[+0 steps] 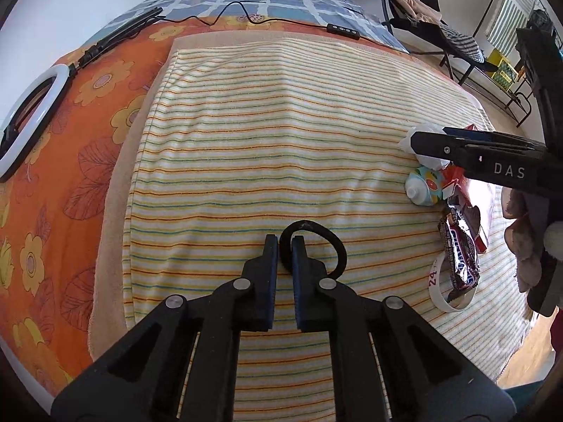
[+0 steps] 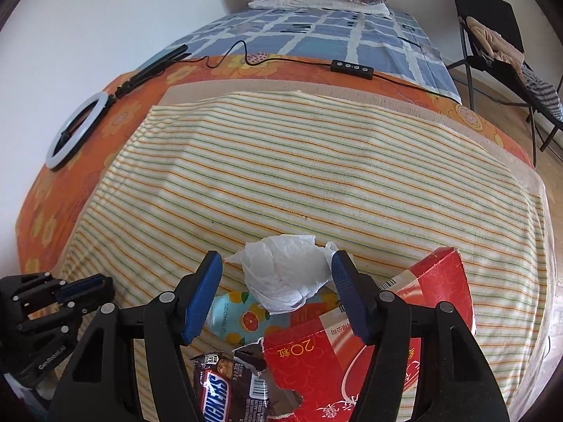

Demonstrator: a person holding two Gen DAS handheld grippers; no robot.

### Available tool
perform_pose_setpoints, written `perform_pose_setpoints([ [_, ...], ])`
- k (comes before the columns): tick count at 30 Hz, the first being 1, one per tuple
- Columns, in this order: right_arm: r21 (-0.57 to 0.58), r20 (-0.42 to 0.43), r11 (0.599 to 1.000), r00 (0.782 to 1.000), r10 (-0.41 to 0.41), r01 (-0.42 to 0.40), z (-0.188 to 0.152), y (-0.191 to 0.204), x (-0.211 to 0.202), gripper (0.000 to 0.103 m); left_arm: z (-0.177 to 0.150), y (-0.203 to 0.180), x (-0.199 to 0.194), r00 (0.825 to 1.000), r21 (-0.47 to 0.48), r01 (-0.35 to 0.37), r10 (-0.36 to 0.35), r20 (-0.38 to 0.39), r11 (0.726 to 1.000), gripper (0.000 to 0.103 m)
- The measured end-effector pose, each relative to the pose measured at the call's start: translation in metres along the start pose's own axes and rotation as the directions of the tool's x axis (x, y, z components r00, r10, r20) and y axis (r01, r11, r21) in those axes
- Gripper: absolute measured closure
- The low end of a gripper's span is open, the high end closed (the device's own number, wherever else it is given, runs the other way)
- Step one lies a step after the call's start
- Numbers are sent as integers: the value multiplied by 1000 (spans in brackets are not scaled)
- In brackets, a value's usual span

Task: Collect trash
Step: 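Grasp the black hair tie with the left tool while the right tool grasps the white tissue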

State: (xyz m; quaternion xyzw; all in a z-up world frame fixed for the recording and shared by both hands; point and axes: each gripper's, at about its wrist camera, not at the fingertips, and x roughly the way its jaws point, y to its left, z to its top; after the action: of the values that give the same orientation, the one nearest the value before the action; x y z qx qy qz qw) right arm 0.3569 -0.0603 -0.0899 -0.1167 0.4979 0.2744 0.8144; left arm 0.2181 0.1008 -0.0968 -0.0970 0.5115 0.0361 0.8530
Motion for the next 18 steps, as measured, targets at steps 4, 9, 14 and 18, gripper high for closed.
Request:
perform_pose_setpoints([
  [4,-6,-19,1000,1000,-14,14,-1,-3,9,39,-2,-2,-3,1000,13,-11,11,11,1000,97],
  [9,37,-12,999,1000,6,-6,-2,-13,8,68,-2,-2,-4,1000,16,-15,15,17,1000,98],
  [14,104,47,992,996,73,-77,0,-24,-5,71,-2,0,-9,999,9,-16,16,29,1000,98],
  [18,114,95,988,991,95,-105,4,-23,-20,71,-2,1,-13,999,8,-17,17,38,1000,98],
])
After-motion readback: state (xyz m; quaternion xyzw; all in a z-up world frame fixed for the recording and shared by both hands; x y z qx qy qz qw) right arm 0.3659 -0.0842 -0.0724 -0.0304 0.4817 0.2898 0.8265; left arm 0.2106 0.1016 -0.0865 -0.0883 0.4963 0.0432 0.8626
